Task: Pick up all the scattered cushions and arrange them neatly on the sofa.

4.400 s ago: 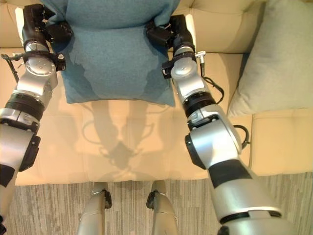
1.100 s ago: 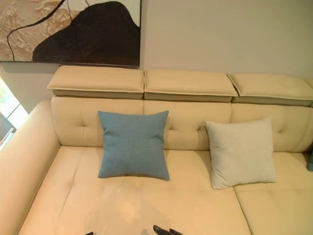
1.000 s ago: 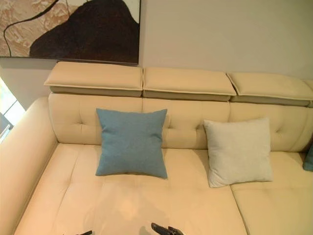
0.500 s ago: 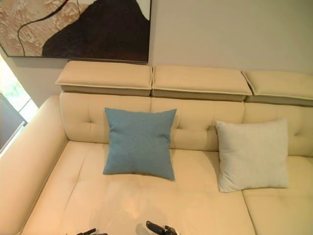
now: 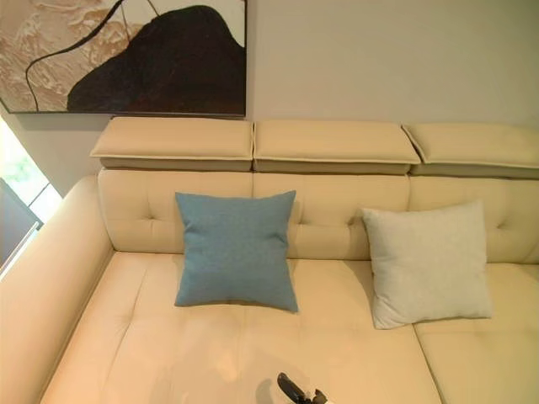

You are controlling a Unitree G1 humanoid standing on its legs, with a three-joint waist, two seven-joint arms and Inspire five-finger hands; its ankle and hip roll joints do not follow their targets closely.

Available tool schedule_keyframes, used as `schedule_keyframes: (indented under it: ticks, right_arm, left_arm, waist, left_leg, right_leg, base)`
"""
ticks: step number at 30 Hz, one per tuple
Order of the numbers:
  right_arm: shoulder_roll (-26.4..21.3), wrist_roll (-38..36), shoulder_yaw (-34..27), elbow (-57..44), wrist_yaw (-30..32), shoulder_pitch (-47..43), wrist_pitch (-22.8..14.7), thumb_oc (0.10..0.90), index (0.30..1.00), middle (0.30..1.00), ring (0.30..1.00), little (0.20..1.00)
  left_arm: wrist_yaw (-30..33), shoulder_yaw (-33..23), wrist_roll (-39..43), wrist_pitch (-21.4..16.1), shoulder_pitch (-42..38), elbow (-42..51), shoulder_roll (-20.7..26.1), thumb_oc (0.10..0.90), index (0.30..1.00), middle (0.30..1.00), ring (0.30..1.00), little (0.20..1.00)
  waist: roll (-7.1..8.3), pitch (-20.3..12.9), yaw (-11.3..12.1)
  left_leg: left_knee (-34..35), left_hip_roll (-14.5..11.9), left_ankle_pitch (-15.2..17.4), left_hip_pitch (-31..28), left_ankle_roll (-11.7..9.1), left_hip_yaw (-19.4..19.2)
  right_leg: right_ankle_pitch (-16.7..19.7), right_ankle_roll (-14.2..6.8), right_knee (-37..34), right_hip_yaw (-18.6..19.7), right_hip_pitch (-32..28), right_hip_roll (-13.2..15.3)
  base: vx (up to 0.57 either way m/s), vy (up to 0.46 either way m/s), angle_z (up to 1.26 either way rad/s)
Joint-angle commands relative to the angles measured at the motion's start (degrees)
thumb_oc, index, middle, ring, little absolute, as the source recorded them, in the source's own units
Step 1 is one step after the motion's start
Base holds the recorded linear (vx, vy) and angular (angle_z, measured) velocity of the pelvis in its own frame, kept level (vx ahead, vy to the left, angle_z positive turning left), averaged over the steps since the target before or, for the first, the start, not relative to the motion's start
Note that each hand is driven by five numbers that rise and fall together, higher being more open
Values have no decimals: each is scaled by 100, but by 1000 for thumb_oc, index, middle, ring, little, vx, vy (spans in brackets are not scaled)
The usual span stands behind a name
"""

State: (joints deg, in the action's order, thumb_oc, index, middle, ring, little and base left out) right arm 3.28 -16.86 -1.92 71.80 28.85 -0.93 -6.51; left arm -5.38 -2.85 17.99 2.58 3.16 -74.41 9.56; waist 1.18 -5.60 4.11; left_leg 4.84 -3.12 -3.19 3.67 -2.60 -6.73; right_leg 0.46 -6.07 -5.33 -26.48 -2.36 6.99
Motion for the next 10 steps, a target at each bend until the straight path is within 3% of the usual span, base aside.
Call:
schedule_keyframes:
  ticks: [1, 10]
  right_arm:
    - [310, 0, -60, 413, -215, -27, -162, 800, 900, 900, 900, 900]
    - [507, -158, 115, 568, -800, -70, 56, 800, 900, 900, 900, 900]
  left_arm:
    - [-43, 109, 22, -19, -182, -597, -434, 800, 900, 900, 900, 900]
    - [10, 288, -103, 1, -250, -627, -547, 800, 900, 900, 900, 900]
  waist:
    - [32, -114, 11]
    - [39, -123, 0]
  left_leg:
    - [16, 64, 12, 212, 130, 140]
    - [16, 55, 60, 203, 131, 70]
  right_leg:
    - [-260, 52, 33, 174, -39, -212]
    - [-241, 60, 33, 182, 4, -206]
  base:
    - [10, 14, -4]
    - [0, 0, 0]
